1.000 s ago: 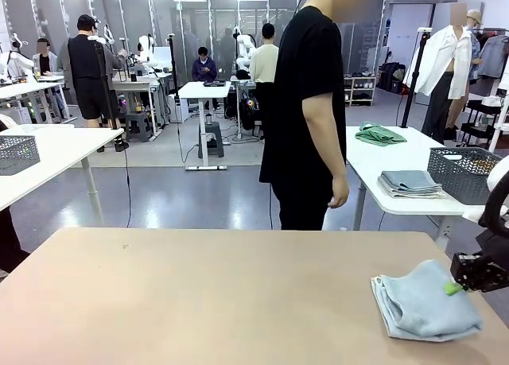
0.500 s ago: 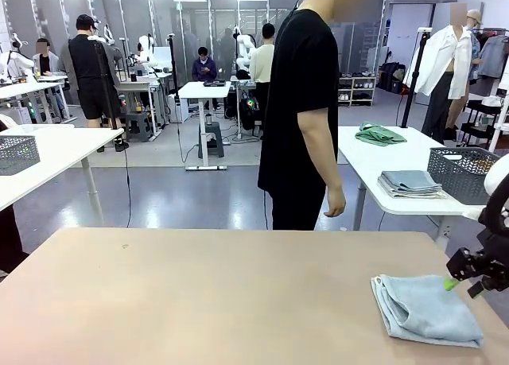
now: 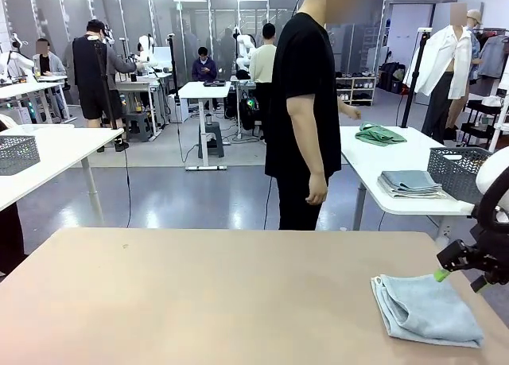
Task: Fold the towels and place them in the basket.
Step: Place the folded Towel with hook on the right side of the table, then when a person lays out a Towel with hook on the table, fold it in half twice.
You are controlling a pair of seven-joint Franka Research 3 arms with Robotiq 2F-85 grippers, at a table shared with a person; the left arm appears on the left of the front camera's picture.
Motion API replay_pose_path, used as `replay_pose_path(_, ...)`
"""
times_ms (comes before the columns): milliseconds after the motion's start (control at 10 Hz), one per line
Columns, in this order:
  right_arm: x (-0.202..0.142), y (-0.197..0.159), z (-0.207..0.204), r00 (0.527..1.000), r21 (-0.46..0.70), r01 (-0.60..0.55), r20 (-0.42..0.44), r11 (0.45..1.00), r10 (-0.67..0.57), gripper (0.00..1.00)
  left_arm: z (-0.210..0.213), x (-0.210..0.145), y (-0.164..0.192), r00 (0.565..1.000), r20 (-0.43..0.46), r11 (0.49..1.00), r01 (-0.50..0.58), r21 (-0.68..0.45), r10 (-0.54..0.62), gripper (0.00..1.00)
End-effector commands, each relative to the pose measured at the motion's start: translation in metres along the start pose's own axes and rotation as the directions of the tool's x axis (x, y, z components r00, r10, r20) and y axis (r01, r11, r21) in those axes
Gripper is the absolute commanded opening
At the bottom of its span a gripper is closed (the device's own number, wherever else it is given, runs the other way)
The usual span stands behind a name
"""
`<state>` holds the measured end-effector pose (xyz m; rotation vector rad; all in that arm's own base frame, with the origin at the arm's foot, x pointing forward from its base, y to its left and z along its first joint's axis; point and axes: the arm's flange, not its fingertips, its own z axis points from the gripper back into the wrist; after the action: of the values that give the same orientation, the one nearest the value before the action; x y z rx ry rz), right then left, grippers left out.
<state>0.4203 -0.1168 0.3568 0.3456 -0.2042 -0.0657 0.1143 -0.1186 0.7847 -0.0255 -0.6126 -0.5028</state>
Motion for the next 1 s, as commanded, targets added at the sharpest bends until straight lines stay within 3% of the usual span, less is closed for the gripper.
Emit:
replay_pose_path(0,-0.0019,-0.005,0.0033,1.0,0.004,-0.008,0.0,1.0,0.008,0.97,0.0064,-0.0039,-0.0051,1.0,0.013,1.0,0.013,0.001,-0.013,1.0)
replay_pose_path(900,-0.0019,-0.005,0.0033,1.0,0.004,-0.008,0.0,1.0,0.008,0.97,0.0064,-0.0039,-0.0051,1.0,0.013,1.0,0.013,0.001,-0.013,1.0)
